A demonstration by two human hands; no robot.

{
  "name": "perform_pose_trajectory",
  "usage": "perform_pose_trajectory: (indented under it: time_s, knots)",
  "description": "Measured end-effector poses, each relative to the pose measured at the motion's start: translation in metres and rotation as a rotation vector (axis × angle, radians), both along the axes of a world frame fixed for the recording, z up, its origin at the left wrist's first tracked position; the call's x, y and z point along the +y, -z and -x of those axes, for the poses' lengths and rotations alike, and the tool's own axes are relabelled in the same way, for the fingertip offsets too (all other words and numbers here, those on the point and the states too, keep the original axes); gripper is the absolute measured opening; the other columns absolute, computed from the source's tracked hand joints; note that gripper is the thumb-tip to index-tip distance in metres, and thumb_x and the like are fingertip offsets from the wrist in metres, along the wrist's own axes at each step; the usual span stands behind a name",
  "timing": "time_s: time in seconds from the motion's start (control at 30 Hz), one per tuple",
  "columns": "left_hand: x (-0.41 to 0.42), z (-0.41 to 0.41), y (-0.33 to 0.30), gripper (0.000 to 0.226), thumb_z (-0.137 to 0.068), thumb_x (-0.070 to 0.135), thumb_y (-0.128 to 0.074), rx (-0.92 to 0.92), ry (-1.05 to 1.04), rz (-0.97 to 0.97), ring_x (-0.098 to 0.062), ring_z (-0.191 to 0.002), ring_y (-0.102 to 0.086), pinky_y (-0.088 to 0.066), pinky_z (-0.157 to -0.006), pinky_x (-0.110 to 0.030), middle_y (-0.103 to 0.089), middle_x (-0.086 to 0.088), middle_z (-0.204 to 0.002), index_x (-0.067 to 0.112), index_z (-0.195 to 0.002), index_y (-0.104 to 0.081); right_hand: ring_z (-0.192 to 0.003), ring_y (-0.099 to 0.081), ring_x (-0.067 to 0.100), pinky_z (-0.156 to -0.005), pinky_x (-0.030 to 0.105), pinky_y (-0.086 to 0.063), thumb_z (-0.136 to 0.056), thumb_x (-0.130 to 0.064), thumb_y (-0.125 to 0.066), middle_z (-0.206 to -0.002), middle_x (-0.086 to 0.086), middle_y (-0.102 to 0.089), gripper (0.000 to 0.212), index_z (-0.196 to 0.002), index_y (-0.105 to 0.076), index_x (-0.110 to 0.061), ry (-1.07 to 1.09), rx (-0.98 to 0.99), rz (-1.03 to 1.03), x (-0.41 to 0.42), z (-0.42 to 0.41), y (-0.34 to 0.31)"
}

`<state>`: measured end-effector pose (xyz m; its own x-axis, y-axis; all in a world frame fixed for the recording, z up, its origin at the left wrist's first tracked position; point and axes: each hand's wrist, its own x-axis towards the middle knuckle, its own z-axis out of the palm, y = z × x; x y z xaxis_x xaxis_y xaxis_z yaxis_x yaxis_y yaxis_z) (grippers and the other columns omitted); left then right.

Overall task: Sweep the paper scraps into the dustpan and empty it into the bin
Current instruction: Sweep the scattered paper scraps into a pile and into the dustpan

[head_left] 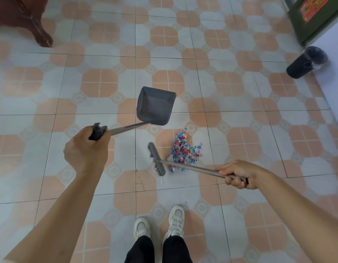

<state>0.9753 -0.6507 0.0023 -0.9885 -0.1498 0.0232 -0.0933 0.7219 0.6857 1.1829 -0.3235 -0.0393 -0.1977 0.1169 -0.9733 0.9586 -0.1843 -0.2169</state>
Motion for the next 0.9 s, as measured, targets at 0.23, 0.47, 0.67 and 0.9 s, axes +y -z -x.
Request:
perform_pose_trajectory:
  time_s: [0.23,0.47,0.67,0.9]
  knots:
    - [-0.008,-0.005,0.004,0.026,-0.085,0.032,-0.063,0.001,0.007,0.041,-0.026,-0.063,-0.045,-0.029,-0.062,-0.027,-0.045,0.001,-0.057,0.017,-0.067,-0.053,-0.031,-0.035,0.008,-0.035,0.013,-0.024,-0.089,-0.008,-0.056,-0.054,0.006,-0.053,0.035,-0.12,-0.063,-0.021,-0.326,-0.098,-0.095,-0.027,-0.01,0.022]
    - [-0.025,-0.011,0.016,0.021,-0.084,0.033,-0.064,-0.029,0.034,0.088,-0.03,-0.064,-0.048,-0.032,-0.063,-0.028,-0.045,-0.002,-0.054,0.017,-0.071,-0.06,-0.03,-0.035,0.011,-0.036,0.013,-0.025,-0.086,-0.002,-0.053,-0.056,0.009,-0.05,0.039,-0.118,-0.066,-0.02,-0.389,-0.072,-0.252,0.005,0.013,0.021]
    - [-0.037,-0.014,0.02,0.021,-0.084,0.032,-0.064,-0.043,0.032,0.116,-0.03,-0.064,-0.047,-0.032,-0.063,-0.028,-0.044,0.0,-0.053,0.013,-0.076,-0.066,-0.028,-0.036,0.008,-0.034,0.012,-0.026,-0.091,-0.004,-0.056,-0.056,0.009,-0.052,0.037,-0.127,-0.06,-0.012,-0.331,-0.042,-0.329,0.028,0.026,0.015]
    - [-0.055,-0.008,0.02,0.02,-0.084,0.032,-0.064,0.0,0.136,0.223,-0.034,-0.062,-0.05,-0.035,-0.064,-0.028,-0.051,-0.007,-0.055,0.014,-0.078,-0.069,-0.027,-0.036,0.007,-0.03,0.013,-0.027,-0.093,-0.005,-0.055,-0.059,0.01,-0.052,0.036,-0.129,-0.058,-0.011,-0.22,-0.051,-0.336,0.045,0.028,0.001]
